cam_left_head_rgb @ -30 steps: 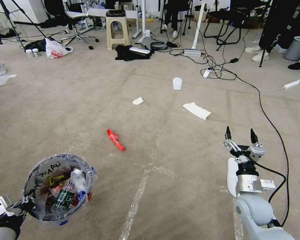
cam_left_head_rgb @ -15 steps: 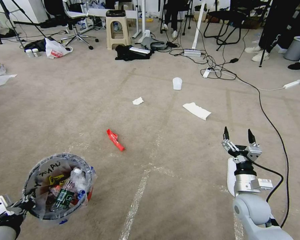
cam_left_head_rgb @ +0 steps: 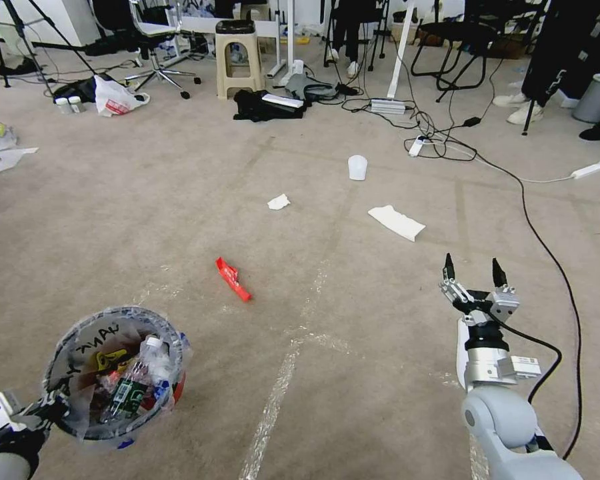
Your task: Pick up the trash bin and place the garbage on the floor into it.
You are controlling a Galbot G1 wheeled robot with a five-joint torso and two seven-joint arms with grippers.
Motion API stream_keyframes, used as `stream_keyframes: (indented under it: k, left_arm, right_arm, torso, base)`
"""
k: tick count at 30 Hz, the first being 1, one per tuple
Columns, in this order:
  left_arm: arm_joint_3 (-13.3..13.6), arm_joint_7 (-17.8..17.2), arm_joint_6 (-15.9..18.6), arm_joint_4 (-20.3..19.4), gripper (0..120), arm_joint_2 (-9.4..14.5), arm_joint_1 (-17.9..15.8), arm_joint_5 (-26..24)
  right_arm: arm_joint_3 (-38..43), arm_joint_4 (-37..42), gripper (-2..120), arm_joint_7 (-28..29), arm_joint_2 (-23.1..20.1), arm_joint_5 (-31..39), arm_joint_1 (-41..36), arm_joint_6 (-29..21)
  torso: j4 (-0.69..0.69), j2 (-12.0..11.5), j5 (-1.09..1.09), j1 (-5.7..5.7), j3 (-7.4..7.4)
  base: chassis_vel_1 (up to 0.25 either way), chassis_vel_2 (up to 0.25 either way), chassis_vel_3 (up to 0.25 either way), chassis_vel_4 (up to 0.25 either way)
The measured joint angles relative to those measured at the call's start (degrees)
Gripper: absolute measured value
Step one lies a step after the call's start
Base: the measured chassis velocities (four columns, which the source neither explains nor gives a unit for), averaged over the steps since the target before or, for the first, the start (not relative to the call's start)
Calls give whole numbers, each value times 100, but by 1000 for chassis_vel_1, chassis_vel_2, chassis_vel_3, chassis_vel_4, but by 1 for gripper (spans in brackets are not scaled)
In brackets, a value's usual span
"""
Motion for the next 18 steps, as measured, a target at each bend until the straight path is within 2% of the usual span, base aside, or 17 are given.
stream_keyframes:
  k: [18]
  left_arm:
    - [2,4,-2,-24,0,0,40,1]
  right_arm:
    - [-7,15,91,2,-5,-3,-14,17]
  torso:
    - [0,0,0,0,0]
  base:
    - [0,0,0,0]
